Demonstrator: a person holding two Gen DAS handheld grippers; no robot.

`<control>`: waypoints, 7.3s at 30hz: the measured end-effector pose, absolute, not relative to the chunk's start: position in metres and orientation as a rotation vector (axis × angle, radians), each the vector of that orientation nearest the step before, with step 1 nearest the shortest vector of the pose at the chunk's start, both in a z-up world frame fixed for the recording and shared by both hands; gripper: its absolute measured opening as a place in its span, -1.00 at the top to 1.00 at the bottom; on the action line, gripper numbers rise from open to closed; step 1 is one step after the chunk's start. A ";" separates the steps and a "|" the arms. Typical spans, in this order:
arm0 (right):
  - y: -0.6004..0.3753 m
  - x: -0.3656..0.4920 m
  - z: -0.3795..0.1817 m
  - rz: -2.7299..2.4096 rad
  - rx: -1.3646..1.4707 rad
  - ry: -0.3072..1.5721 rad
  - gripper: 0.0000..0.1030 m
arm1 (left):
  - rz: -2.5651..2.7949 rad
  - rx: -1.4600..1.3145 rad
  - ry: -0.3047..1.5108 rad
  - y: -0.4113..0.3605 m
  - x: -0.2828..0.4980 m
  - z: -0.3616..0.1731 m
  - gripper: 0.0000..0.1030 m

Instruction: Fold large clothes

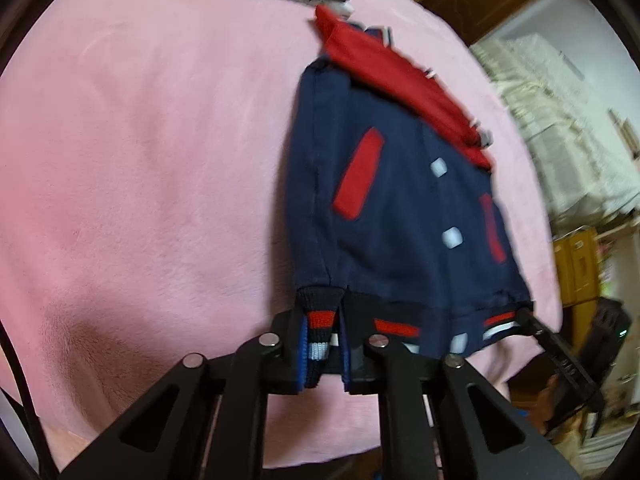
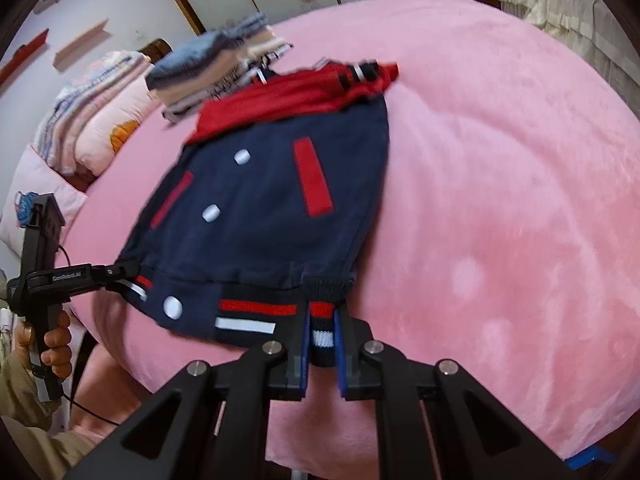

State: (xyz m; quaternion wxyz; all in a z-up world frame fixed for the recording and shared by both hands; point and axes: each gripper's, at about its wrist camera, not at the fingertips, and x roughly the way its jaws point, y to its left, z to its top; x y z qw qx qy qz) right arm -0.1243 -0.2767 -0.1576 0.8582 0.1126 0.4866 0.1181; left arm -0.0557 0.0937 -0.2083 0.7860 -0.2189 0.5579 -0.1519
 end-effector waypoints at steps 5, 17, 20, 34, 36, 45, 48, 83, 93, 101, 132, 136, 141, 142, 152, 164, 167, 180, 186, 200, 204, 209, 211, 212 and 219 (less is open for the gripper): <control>-0.279 -0.113 -0.112 0.293 0.254 0.920 0.82 | -0.411 -0.591 1.077 0.094 -0.036 -0.154 0.89; -0.322 0.011 -0.034 0.256 0.474 0.754 0.82 | -0.375 -0.649 0.948 0.094 0.086 -0.096 0.87; -0.330 0.054 -0.048 0.206 0.512 0.780 0.72 | -0.302 -0.606 0.970 0.089 0.127 -0.111 0.57; -0.341 0.115 -0.120 0.093 0.445 0.880 0.21 | -0.238 -0.479 1.039 0.085 0.197 -0.174 -0.20; -0.334 0.118 -0.123 0.104 0.395 0.893 0.21 | -0.257 -0.454 1.052 0.084 0.201 -0.183 -0.20; -0.310 0.162 -0.145 0.134 0.269 0.932 0.21 | -0.239 -0.328 1.079 0.077 0.232 -0.212 -0.20; -0.310 0.180 -0.156 0.134 0.280 0.958 0.21 | -0.251 -0.316 1.076 0.074 0.242 -0.217 -0.14; -0.207 0.116 -0.131 0.135 0.091 0.829 0.42 | -0.184 -0.158 0.923 0.006 0.163 -0.192 0.36; -0.265 0.104 -0.160 0.046 0.136 0.882 1.00 | -0.153 -0.235 0.967 0.043 0.159 -0.223 0.37; -0.271 0.092 -0.159 0.004 0.153 0.910 0.94 | -0.127 -0.194 0.991 0.036 0.154 -0.206 0.26; -0.207 -0.023 -0.062 0.073 0.088 0.750 0.24 | -0.237 -0.372 0.987 0.068 0.021 -0.125 -0.36; -0.198 -0.018 -0.085 0.091 0.080 0.789 0.24 | -0.292 -0.473 1.028 0.068 0.034 -0.164 -0.36; -0.194 -0.005 -0.111 0.115 0.096 0.838 0.24 | -0.310 -0.558 1.061 0.064 0.055 -0.206 -0.35; -0.194 -0.002 -0.114 0.116 0.097 0.844 0.24 | -0.316 -0.576 1.060 0.064 0.058 -0.212 -0.35; -0.193 0.031 -0.144 0.122 0.103 0.859 0.24 | -0.335 -0.708 0.978 0.066 0.100 -0.252 -0.35; -0.186 0.076 -0.150 0.092 0.067 0.811 0.48 | -0.355 -0.702 0.864 0.061 0.139 -0.238 -0.34; -0.183 0.089 -0.154 0.088 0.050 0.828 0.79 | -0.325 -0.656 0.821 0.056 0.138 -0.224 0.06; -0.185 0.097 -0.187 0.149 0.097 0.917 0.94 | -0.448 -0.324 0.654 -0.016 0.118 -0.150 0.74; -0.219 0.080 -0.169 0.215 0.204 0.945 0.94 | -0.572 -0.151 0.650 -0.077 0.114 -0.129 0.74; -0.343 0.010 -0.155 -0.020 0.295 0.924 0.93 | -0.602 0.212 0.855 -0.192 0.092 -0.191 0.38; -0.347 0.015 -0.147 0.008 0.307 0.902 0.92 | -0.634 0.122 0.870 -0.172 0.086 -0.166 -0.44; -0.347 0.020 -0.124 0.043 0.359 0.851 0.39 | -0.626 0.023 0.819 -0.138 0.082 -0.127 -0.44; -0.352 0.022 -0.114 0.069 0.412 0.825 -0.09 | -0.556 -0.010 0.816 -0.119 0.090 -0.121 -0.44; -0.354 0.024 -0.110 0.080 0.442 0.811 -0.21 | -0.534 -0.017 0.814 -0.113 0.094 -0.121 -0.44; -0.347 0.070 -0.108 0.124 0.506 0.867 -0.21 | -0.382 -0.035 0.897 -0.095 0.146 -0.148 -0.44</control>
